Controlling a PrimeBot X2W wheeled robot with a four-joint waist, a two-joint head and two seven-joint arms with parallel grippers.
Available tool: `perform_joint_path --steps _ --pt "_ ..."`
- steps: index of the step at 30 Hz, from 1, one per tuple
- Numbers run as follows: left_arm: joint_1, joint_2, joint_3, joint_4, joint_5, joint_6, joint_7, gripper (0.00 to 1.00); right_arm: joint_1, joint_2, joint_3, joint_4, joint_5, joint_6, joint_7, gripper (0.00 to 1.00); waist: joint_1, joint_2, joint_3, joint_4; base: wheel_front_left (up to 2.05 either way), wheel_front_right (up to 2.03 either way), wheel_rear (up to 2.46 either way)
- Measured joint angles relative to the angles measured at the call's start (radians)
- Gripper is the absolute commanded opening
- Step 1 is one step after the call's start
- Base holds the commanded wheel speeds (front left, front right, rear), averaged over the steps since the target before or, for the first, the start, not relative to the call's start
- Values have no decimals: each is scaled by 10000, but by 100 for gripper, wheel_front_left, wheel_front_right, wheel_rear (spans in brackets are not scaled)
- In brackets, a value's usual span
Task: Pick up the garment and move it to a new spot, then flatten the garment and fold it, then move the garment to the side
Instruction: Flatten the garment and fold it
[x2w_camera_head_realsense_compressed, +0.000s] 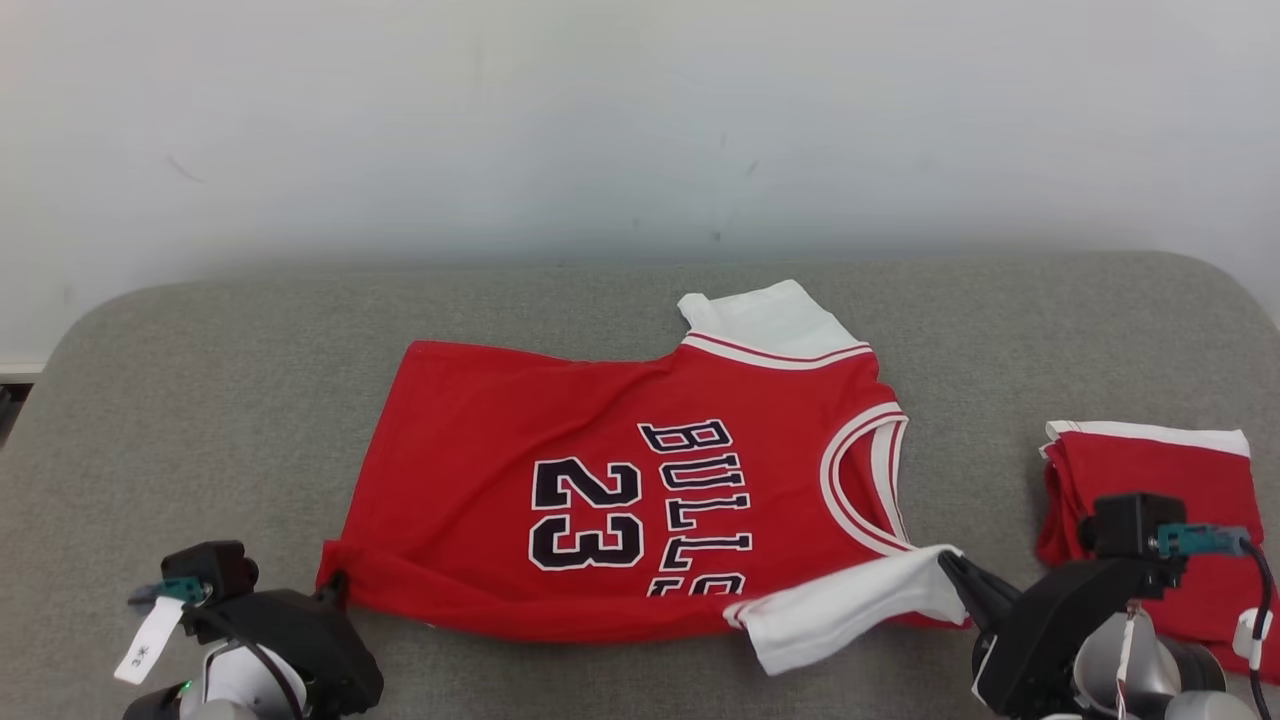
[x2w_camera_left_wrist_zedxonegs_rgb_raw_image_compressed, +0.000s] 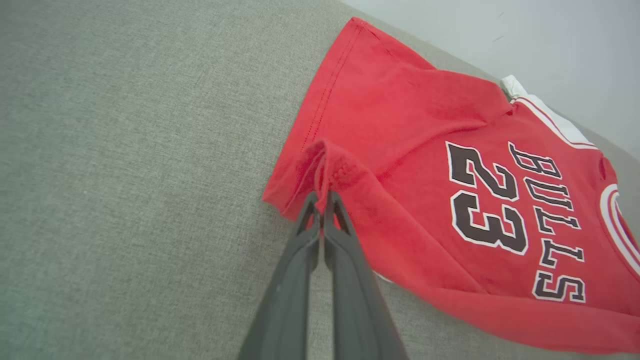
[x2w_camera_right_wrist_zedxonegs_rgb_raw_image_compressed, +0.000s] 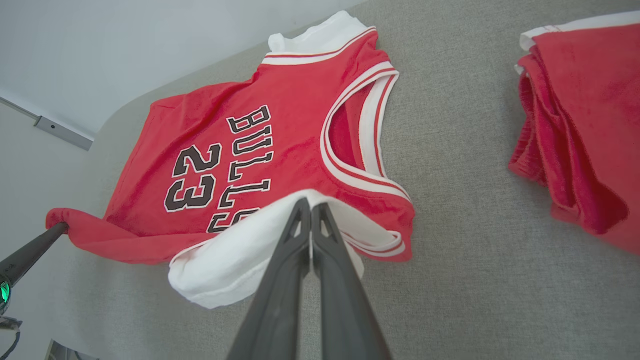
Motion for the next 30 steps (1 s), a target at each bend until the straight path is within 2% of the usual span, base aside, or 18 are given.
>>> perform_joint_path --steps 30 --pt "-2299 -537 395 1574 656 127 257 0 -2597 176 -238 2288 -102 -213 -387 0 1 0 1132 -213 0 0 0"
